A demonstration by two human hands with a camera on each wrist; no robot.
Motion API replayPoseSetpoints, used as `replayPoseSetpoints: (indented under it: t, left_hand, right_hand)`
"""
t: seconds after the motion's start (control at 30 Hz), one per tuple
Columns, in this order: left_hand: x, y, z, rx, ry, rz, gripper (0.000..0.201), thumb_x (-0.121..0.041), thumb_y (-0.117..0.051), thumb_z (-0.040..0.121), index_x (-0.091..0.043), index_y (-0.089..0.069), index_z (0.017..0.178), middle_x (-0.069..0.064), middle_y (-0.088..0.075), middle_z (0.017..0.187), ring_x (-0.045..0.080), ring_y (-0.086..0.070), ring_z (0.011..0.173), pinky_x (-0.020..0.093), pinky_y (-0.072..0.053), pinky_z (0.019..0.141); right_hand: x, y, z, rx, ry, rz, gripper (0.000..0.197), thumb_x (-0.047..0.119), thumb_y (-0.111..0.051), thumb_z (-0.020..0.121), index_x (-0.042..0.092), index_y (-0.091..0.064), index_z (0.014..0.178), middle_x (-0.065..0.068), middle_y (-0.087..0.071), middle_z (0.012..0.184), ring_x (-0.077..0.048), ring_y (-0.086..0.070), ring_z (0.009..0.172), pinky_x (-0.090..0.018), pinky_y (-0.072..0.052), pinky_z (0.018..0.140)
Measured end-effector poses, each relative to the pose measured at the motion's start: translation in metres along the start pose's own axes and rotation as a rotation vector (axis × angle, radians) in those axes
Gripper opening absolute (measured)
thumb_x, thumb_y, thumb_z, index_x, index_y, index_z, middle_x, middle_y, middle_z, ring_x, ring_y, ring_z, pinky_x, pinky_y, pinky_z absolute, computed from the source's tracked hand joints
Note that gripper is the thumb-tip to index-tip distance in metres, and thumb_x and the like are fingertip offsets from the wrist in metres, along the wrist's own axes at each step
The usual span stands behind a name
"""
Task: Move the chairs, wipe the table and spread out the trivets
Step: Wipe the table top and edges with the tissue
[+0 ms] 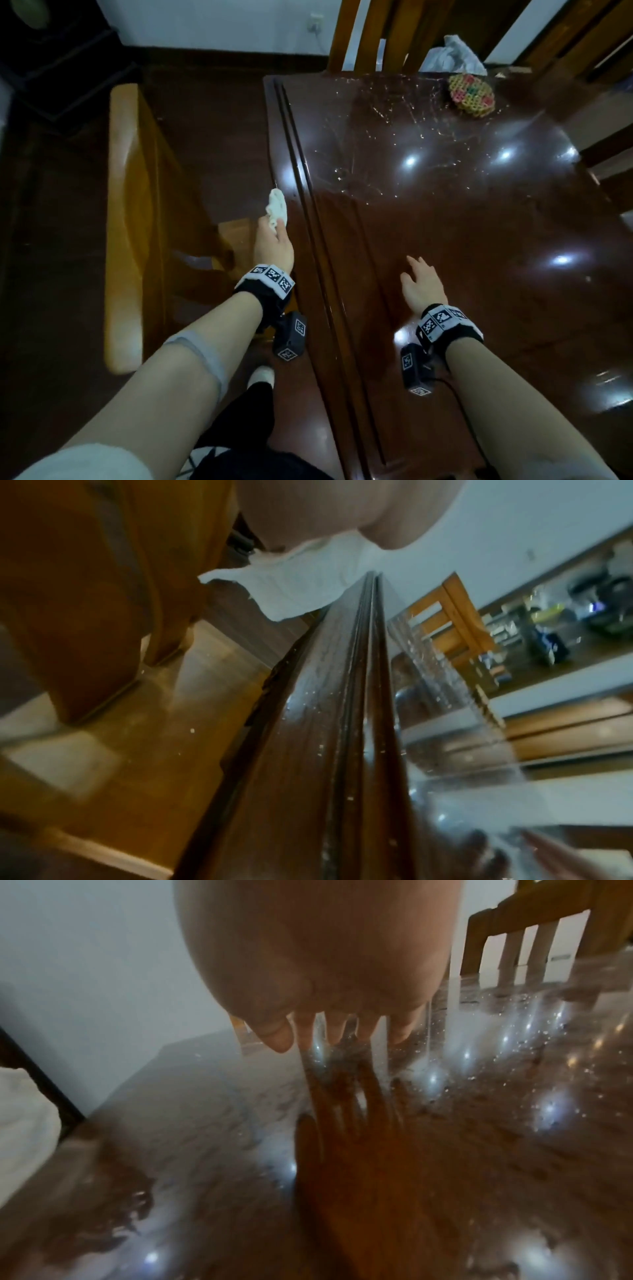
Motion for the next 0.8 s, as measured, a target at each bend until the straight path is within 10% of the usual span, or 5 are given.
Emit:
replayPoseSetpoints:
  t: [0.1, 0.27, 0.8]
  left_hand:
    - [0.007, -0.040, 0.011, 0.169, -0.132, 0.338, 0.044, -0.032, -0.034, 0.101, -0.012, -0.039, 0.140, 0.012, -0.048, 0.136, 0.029, -0.051, 0.120, 0.039, -0.044, 0.097]
    - [0.008, -0.077, 0.000, 0.323, -0.287, 0.641, 0.054, -0.034, -0.028, 0.103, -0.009, -0.021, 0.151, 0.015, -0.020, 0.157, 0.028, -0.020, 0.145, 0.038, -0.014, 0.120]
    - [0.019, -0.070, -0.100, 0.335, -0.501, 0.884, 0.037, -0.025, -0.037, 0.100, -0.009, -0.047, 0.131, 0.009, -0.045, 0.145, 0.021, -0.035, 0.138, 0.039, -0.026, 0.110]
  right_hand:
    - [-0.018, -0.001, 0.009, 0.024, -0.028, 0.006, 0.050, 0.028, -0.037, 0.102, 0.024, -0.028, 0.151, 0.001, -0.015, 0.161, -0.021, -0.005, 0.149, -0.042, -0.012, 0.119]
    - [-0.032, -0.003, 0.004, 0.004, 0.054, -0.076, 0.051, 0.025, -0.038, 0.101, 0.022, -0.026, 0.151, 0.002, -0.014, 0.161, -0.019, -0.004, 0.149, -0.046, -0.013, 0.120]
    - [-0.038, 0.021, -0.039, -0.117, 0.166, 0.178, 0.046, 0.027, -0.038, 0.102, 0.021, -0.036, 0.147, 0.002, -0.036, 0.153, -0.012, -0.022, 0.145, -0.042, -0.014, 0.121]
Point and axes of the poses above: each hand's wrist, its own z-axis towards the middle knuckle, its own y-axis out of the back of the hand, x = y × z, the point moved 10 cm from there along z, towards the middle knuckle
